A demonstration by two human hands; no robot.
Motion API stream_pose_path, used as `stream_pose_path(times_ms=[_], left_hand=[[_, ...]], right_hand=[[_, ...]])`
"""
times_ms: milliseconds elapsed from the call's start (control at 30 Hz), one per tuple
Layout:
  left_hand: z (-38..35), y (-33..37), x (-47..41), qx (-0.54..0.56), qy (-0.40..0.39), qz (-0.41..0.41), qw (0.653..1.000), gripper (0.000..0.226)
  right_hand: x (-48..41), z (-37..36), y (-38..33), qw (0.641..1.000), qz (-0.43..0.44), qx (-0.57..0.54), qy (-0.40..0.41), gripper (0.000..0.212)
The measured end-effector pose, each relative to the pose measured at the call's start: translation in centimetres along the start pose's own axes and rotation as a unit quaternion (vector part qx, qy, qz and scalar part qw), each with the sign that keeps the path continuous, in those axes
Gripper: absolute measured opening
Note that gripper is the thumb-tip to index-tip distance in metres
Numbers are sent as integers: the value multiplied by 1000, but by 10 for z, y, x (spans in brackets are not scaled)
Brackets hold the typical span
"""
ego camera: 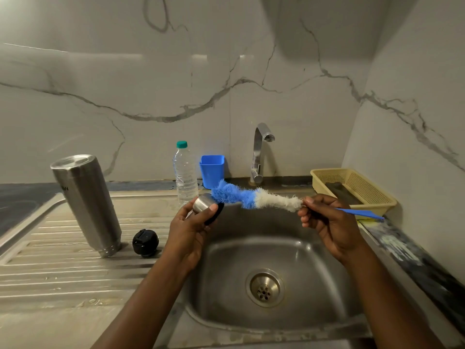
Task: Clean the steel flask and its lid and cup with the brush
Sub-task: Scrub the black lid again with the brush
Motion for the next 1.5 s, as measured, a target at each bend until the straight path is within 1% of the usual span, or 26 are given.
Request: stream_pose_path(times_ms=[67,200,300,400,467,567,667,733,833,933,967,1067,1167,1200,1300,1333,1433,1500], left_hand=[[-3,-1,1,7,-10,7,1000,63],[-8,-4,3,14,-35,10,999,56],[-4,-2,1,42,-37,14,998,55],[-6,-3,0,75,-63,30,995,56],[-10,-9,1,64,-74,42,994,55],[-8,-11,0,48,-67,40,996,54],[-2,-6,-2,68,-52,34,996,54],[-2,-5,-2,82,-56,35,994,54],[-8,-10,0,85,-71,49,993,54],[-7,-11,0,62,-51,45,996,40],[-5,-9,0,52,-42,37,997,39],[-4,-3,1,44,-30,25,998,46],[-3,-2,0,61,-26,25,997,48],[-4,-3,0,67,-29,28,997,50],[-6,-6,1,71,-41,32,996,60],[-6,-6,1,75,-41,30,996,62],[-3,-5,-2,100,-34,28,994,63],[-1,-5,-3,104,-31,29,994,65]], right_hand=[[0,-1,4,1000,-2,-3,-2,31],[2,-17,13,999,-14,-1,-28,19],[2,-9,3,1000,-10,-6,-10,23],[1,-3,4,1000,-7,-17,-4,31],[1,-10,11,1000,-15,-15,-14,26],[2,-17,12,1000,-19,-6,-24,17],[1,-6,3,1000,-5,-6,-10,23],[1,-2,1,1000,-1,-12,-4,27],[1,-10,10,1000,-10,-6,-15,24],[2,-17,13,999,-18,5,-29,18],[2,-15,11,999,-18,5,-27,18],[2,-4,3,1000,-10,-3,-7,20],[1,-1,5,1000,-9,-12,-2,30],[1,-5,10,1000,-14,-17,-7,30],[1,-15,17,999,-23,-32,-21,20],[0,-15,15,999,-21,-30,-20,20],[-2,-2,6,999,-12,-30,-3,28],[-2,4,4,1000,-7,-30,5,29]])
Point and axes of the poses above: each hand's wrist, its own x-axis away from the middle knuckle, its own z-axis out of the back of the hand, y = z × x, the point moved 7 cm from there along -x, towards the middle knuckle, and after that the axes turned 14 degrees about -x, right-handed, at the moved point
